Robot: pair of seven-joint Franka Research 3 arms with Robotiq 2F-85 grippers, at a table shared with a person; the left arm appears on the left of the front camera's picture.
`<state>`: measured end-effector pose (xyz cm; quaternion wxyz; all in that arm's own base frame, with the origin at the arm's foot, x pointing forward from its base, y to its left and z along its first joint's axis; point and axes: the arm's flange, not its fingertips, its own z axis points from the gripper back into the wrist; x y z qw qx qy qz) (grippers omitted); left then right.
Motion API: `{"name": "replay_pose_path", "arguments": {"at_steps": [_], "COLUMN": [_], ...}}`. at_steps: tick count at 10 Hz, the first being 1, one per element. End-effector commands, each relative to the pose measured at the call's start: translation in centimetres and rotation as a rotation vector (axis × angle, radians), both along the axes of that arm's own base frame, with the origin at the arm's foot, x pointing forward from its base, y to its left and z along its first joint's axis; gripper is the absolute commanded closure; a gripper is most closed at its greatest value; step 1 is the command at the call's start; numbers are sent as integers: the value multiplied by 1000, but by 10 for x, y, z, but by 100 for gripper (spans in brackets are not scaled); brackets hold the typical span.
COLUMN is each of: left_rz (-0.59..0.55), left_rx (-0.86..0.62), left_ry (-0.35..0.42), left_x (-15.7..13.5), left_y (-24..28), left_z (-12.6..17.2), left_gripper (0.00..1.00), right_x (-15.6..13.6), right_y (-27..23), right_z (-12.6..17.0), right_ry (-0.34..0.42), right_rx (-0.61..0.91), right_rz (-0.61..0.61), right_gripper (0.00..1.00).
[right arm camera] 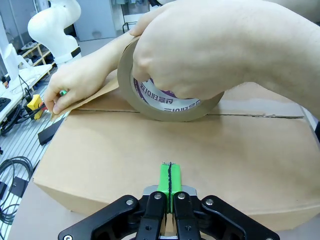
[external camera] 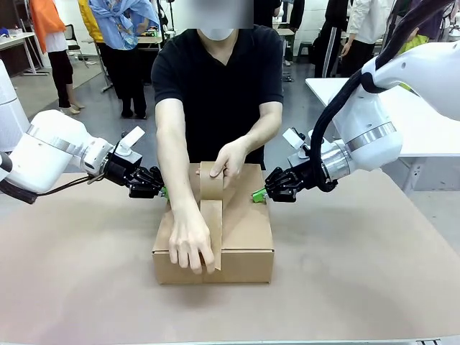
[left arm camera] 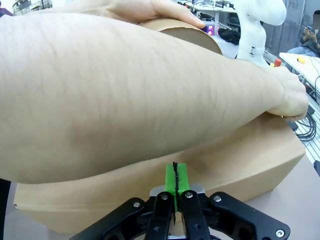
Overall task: Wrap the clocks to prevent damage.
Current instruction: After the human seals the box with tape, release both hands from the side flaps of the Package Box.
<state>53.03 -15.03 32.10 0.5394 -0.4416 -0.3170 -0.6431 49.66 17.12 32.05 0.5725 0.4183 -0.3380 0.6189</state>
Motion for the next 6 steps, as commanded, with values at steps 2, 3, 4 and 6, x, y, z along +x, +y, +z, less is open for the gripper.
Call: {"name": "replay_pose_path", "arguments": {"at_steps": [2,3,4,6], "left_rz": [7,7,7,7], "left_rx": [5,5,5,5], "left_ry": [-1,-1,-1,-1], "left_x": [0,0,0,0], "left_y": [0,0,0,0], "left_z": [-1,-1,-1,-1], "left_gripper": [100,100,100,100], "right_x": [0,0,0,0], "right_y": [1,1,1,1], "right_z": [-3,-3,-3,-3], "right_ry": [1,1,1,1], "right_rx": [-7,-7,-7,-7], "right_rz": [-2,-2,-2,-2], "right_gripper": [99,99,99,99]}}
